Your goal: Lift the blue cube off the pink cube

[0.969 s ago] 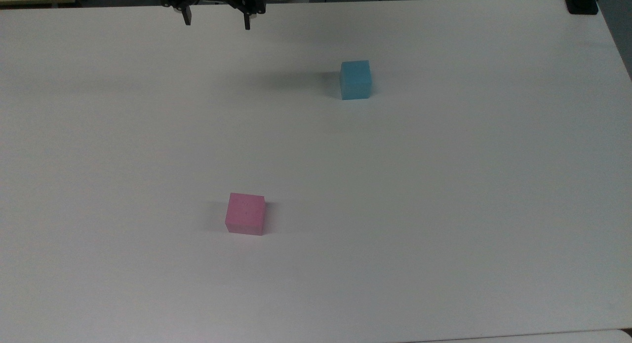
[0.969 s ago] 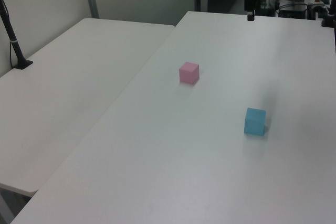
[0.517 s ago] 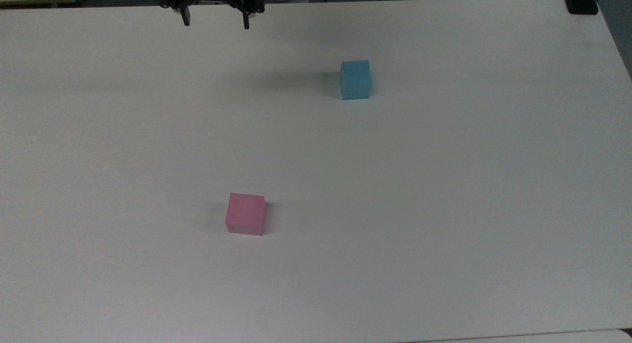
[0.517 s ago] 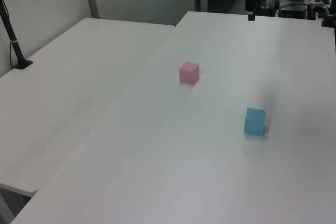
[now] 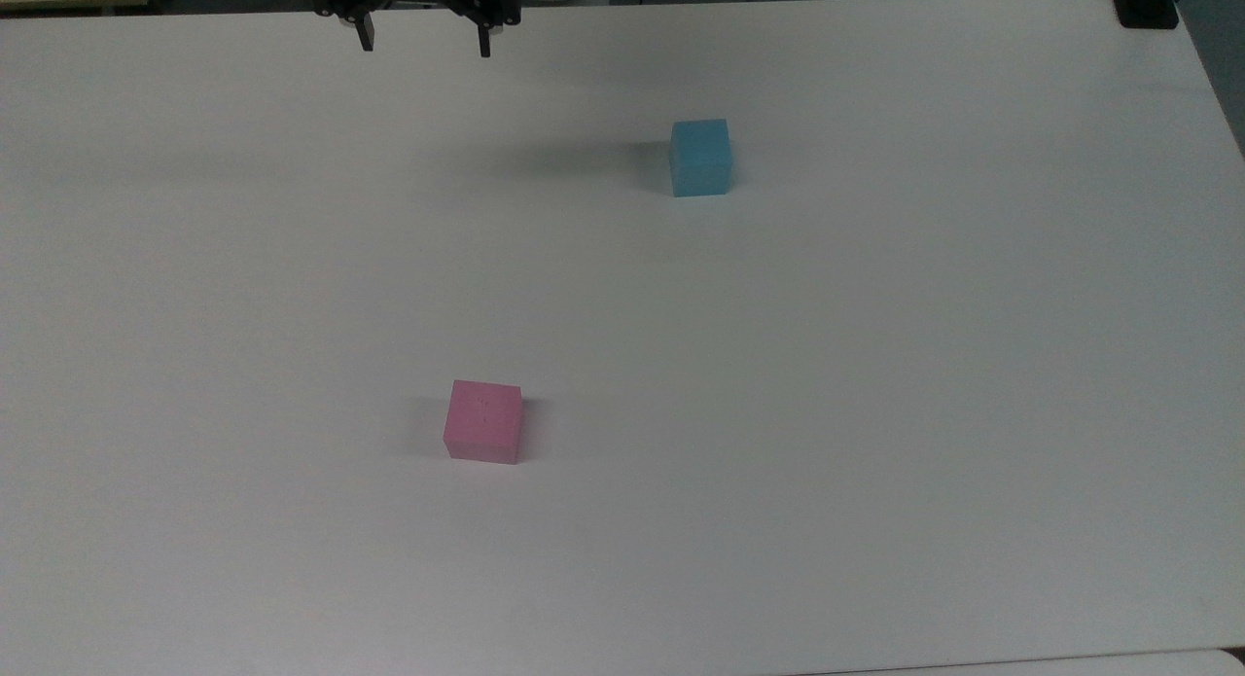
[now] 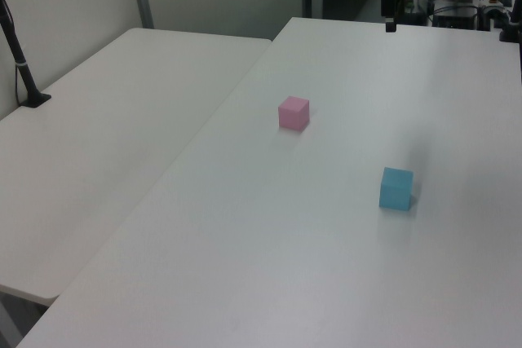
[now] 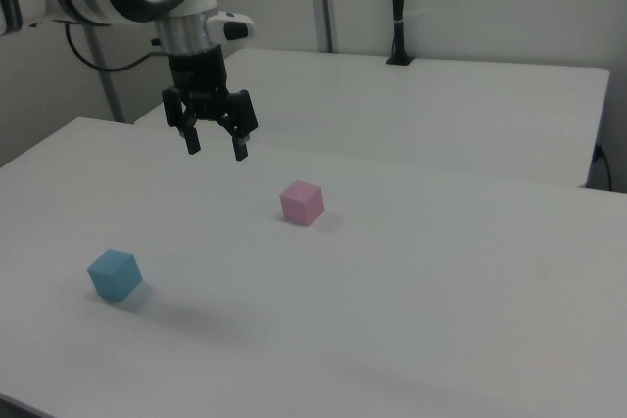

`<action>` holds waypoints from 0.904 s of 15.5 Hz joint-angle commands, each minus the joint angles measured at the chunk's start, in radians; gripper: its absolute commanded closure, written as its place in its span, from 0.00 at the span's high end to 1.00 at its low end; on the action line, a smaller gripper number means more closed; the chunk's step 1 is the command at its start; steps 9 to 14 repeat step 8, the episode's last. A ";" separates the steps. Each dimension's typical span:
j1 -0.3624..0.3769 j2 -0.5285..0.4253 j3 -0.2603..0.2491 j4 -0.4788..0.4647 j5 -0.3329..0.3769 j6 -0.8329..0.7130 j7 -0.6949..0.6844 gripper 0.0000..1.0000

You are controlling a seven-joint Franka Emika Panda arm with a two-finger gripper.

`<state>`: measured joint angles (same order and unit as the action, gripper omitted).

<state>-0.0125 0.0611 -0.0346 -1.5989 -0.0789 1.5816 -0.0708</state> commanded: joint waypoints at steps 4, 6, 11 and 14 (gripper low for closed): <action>0.000 -0.012 -0.016 -0.001 0.022 -0.017 -0.056 1.00; 0.000 -0.029 -0.027 -0.001 0.031 -0.025 -0.066 1.00; 0.000 -0.032 -0.056 0.004 0.041 -0.025 -0.072 1.00; 0.000 -0.032 -0.056 0.004 0.041 -0.025 -0.072 1.00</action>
